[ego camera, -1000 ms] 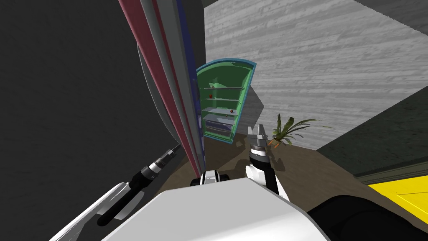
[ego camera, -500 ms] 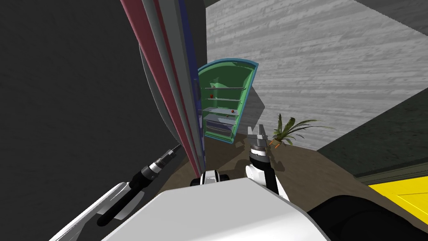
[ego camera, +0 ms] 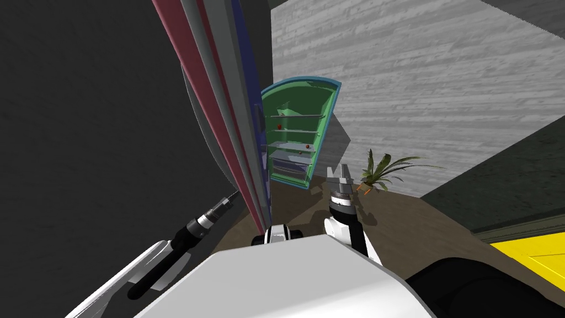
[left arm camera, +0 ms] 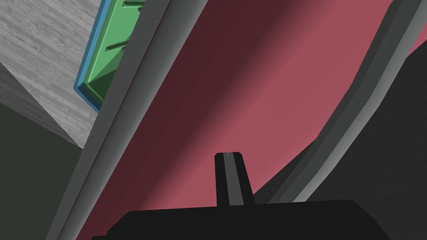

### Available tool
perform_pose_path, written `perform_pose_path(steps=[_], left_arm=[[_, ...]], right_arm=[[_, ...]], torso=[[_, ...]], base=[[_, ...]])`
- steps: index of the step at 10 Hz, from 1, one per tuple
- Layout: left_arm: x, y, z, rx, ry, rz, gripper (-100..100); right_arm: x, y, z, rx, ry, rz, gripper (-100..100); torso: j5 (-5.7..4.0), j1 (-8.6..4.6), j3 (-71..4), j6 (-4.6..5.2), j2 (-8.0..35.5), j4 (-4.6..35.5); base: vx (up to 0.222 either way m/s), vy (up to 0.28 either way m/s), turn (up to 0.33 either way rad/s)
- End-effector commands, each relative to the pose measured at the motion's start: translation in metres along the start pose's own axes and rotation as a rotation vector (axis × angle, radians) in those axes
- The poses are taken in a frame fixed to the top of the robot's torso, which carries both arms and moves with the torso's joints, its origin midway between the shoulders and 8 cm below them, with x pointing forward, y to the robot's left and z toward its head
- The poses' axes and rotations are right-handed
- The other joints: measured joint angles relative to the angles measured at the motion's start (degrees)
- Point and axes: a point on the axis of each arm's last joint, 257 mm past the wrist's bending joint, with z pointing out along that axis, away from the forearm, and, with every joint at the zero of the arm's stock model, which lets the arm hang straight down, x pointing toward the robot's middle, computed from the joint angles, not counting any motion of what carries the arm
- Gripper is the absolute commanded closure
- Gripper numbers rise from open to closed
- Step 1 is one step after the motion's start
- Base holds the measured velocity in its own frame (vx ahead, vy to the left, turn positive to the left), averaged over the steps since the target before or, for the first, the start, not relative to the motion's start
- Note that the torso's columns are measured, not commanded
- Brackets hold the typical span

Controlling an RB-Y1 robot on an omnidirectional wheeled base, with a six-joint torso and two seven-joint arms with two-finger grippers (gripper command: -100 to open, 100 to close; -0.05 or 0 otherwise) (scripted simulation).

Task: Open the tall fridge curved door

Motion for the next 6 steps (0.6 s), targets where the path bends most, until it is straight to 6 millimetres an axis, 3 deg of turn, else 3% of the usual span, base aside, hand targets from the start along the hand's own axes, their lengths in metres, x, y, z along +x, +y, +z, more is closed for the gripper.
perform_pose_path(steps=[1, 3, 6], left_arm=[[-0.008, -0.010, -0.001, 0.014, 0.010, 0.002, -100], [-0.016, -0.020, -0.002, 0.023, 0.017, 0.002, -100], [-0.025, -0.035, -0.002, 0.039, 0.030, 0.002, -100]], right_arm=[[0.000, 0.000, 0.000, 0.000, 0.000, 0.000, 0], [0.000, 0.000, 0.000, 0.000, 0.000, 0.000, 0], [0.000, 0.000, 0.000, 0.000, 0.000, 0.000, 0]], torso=[[0.03, -0.11, 0.0, 0.06, 0.1, 0.0], [-0.28, -1.00, 0.0, -0.03, 0.0, 0.0], [-0.07, -0.30, 0.0, -0.04, -0.1, 0.0]], base=[[0.005, 0.100, 0.085], [0.016, -0.041, 0.107], [0.013, -0.050, 0.080]])
